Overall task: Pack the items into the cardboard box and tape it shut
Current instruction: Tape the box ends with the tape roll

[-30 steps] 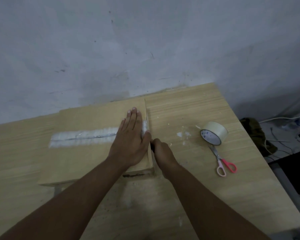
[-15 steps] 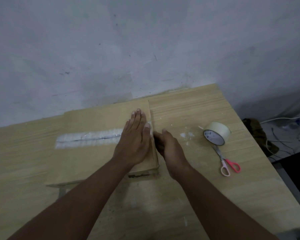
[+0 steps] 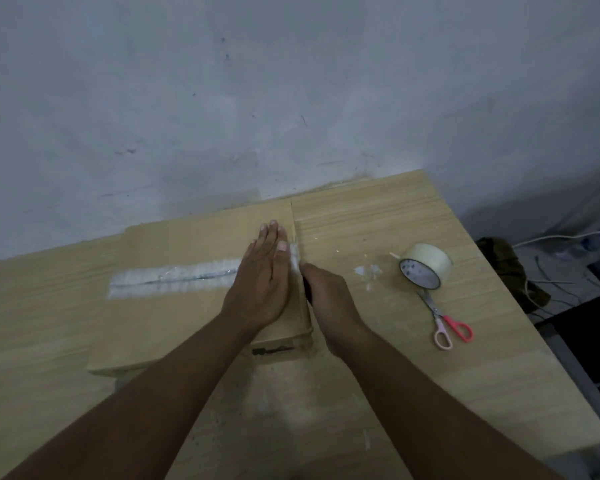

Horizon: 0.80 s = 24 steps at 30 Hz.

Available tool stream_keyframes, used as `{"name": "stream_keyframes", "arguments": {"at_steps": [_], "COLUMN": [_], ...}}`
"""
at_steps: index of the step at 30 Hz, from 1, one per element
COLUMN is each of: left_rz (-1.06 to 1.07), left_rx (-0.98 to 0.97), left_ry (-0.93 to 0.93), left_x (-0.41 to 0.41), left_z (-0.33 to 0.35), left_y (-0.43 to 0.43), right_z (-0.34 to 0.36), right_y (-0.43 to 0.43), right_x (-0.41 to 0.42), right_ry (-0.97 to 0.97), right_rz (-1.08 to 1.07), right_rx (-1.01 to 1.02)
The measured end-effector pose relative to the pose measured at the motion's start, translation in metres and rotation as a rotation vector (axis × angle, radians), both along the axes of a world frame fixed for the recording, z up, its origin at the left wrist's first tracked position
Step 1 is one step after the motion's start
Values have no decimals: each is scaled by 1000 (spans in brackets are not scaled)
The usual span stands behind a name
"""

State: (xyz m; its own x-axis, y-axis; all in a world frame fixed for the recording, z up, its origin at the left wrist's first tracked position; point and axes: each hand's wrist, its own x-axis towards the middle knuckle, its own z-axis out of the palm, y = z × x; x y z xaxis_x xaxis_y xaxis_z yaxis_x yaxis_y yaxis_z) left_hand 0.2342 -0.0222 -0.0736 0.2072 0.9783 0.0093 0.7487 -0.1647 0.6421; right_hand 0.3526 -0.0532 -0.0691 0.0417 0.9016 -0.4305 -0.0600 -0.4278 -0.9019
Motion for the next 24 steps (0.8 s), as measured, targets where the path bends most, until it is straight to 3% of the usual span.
{"name": "stream_keyframes", "arguments": {"at_steps": [6, 10, 13, 15, 18, 22, 24], "left_rz": [14, 80, 213, 311, 355, 403, 518], "left_rx": [-6, -32, 8, 19, 48, 58, 8], "left_ry": [-49, -284, -500, -493, -232, 318, 438], "left_x": [0, -2, -10, -16, -40, -107, -141], "left_z": [2, 11, 15, 17, 14, 3, 7], "left_y": [-1, -5, -9, -15, -30, -42, -45], "right_z": [7, 9, 11, 13, 13, 14, 13], "right_y": [9, 2, 4, 15, 27, 12, 9], "right_x": [0, -5, -11, -12, -15, -21, -23], "right_ry": [-110, -490, -374, -274, -369, -696, -818], "right_rz": [103, 78, -37, -51, 93, 94, 134], "right_rx": [-101, 206, 220, 129, 77, 341, 419]}}
